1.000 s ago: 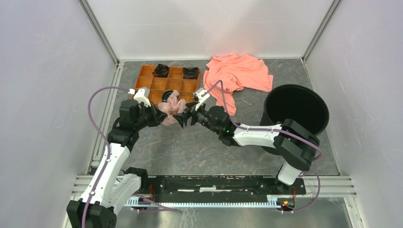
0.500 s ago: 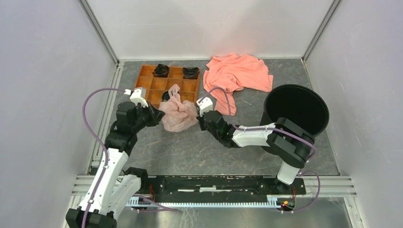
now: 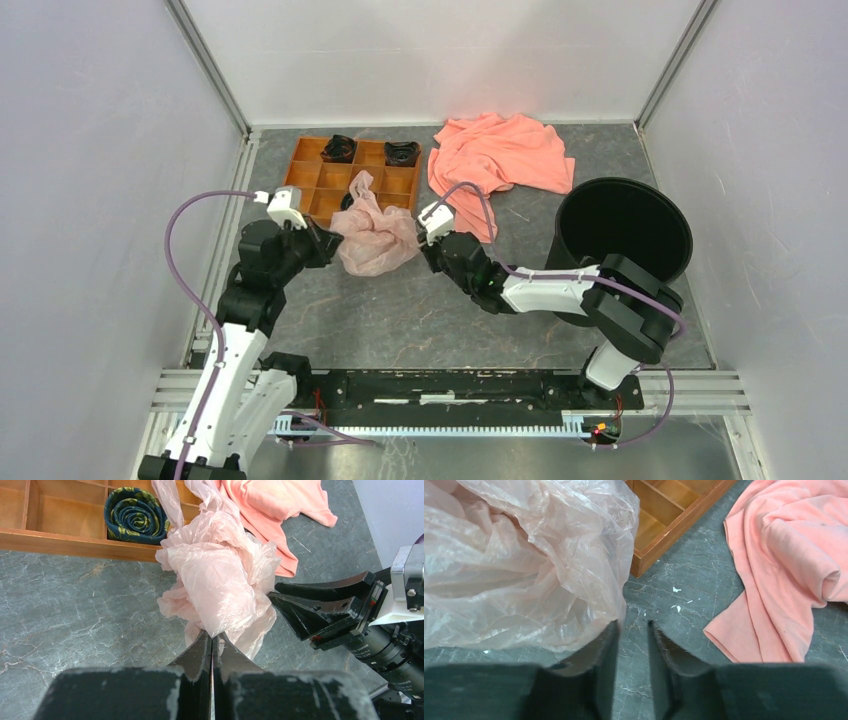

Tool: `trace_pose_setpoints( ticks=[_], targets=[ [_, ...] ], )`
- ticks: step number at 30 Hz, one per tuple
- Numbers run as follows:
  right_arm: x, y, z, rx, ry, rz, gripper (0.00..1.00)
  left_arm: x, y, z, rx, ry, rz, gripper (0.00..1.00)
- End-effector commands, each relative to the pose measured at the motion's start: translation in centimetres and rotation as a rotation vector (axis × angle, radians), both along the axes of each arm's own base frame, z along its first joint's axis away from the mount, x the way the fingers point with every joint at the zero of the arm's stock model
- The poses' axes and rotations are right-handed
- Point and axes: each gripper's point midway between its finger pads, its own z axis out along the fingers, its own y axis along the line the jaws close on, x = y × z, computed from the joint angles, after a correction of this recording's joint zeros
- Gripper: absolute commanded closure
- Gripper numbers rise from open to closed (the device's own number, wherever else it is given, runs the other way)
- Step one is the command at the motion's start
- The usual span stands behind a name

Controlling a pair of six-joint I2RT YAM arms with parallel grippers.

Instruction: Put the trash bags into the trash bin

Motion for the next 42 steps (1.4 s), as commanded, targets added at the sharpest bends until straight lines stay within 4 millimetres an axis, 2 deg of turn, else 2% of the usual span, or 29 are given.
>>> trace_pose_setpoints(
  ticks=[1, 4, 5, 7, 9, 11, 14, 15, 18, 20, 21, 23, 25, 27, 29, 32, 36, 39, 40, 42],
  targets=[
    [0.6, 0.6, 1.9, -0.05, -0.066, 0.058, 0.6, 0.5, -0.2, 0.2, 0.028, -0.032, -0.031, 0.98],
    [1.0, 1.0, 5.1, -0.016, -0.123, 0.063, 0.42, 0.8, 0.1, -1.2, 0.044, 0.028, -0.007, 0.98],
    [1.3, 1.6, 6.5, 0.016, -0.133, 0.063, 0.31, 1.0, 0.4, -1.6, 0.053, 0.047, 0.005, 0.98],
    [1.5, 3.5, 8.7, 0.056, -0.141, 0.112, 0.21, 1.1, 0.3, -2.0, 0.059, 0.071, 0.0, 0.98],
    [1.3, 6.7, 9.4, 0.096, -0.096, 0.207, 0.12, 1.1, -0.1, -2.0, 0.05, 0.071, -0.026, 0.98],
    [1.0, 9.6, 9.7, 0.102, -0.082, 0.31, 0.11, 0.9, -0.5, -1.7, 0.038, 0.056, -0.046, 0.98],
    [0.8, 12.1, 8.4, 0.088, -0.067, 0.405, 0.1, 0.9, -0.6, -1.6, 0.032, 0.048, -0.05, 0.98],
    [1.0, 12.3, 7.5, 0.057, -0.074, 0.414, 0.1, 0.9, -0.7, -1.6, 0.03, 0.049, -0.055, 0.98],
    [1.6, 12.0, 5.1, 0.001, -0.087, 0.402, 0.11, 0.8, -1.4, -1.9, 0.016, 0.061, -0.091, 0.98],
    [1.8, 11.7, 3.8, -0.019, -0.098, 0.405, 0.17, 0.8, -2.0, -2.2, 0.002, 0.075, -0.126, 0.98],
    [2.1, 11.4, 3.2, -0.032, -0.093, 0.391, 0.24, 0.8, -2.3, -2.4, -0.004, 0.082, -0.141, 0.98],
    [3.0, 10.3, 2.6, -0.04, -0.08, 0.337, 0.52, 0.8, -2.6, -2.7, -0.011, 0.098, -0.16, 0.98],
    [4.2, 8.5, 2.2, -0.028, -0.062, 0.26, 0.7, 0.9, -2.6, -3.0, -0.009, 0.108, -0.157, 0.98],
    [5.1, 6.4, 1.8, -0.005, -0.044, 0.193, 0.73, 1.0, -2.4, -3.1, -0.005, 0.113, -0.146, 0.98],
    [5.8, 4.4, 1.5, 0.028, -0.016, 0.141, 0.8, 1.1, -2.4, -3.0, -0.004, 0.11, -0.141, 0.98],
    [6.2, 1.9, 1.2, 0.042, -0.002, 0.088, 0.99, 1.0, -2.2, -2.9, -0.001, 0.102, -0.134, 0.98],
    [5.6, 0.3, 2.3, 0.033, -0.041, 0.064, 1.0, 0.9, -2.1, -2.3, 0.002, 0.081, -0.126, 0.98],
    [4.6, 0.5, 3.2, 0.052, -0.056, 0.117, 0.98, 0.6, -2.3, -1.5, -0.006, 0.047, -0.143, 0.98],
    [4.0, 1.1, 3.6, 0.068, -0.06, 0.168, 0.92, 0.5, -2.5, -1.2, -0.013, 0.033, -0.154, 0.98],
    [2.8, 2.3, 4.3, 0.11, -0.046, 0.249, 0.71, 0.0, -2.9, -0.6, -0.027, 0.009, -0.181, 0.98]
  ],
)
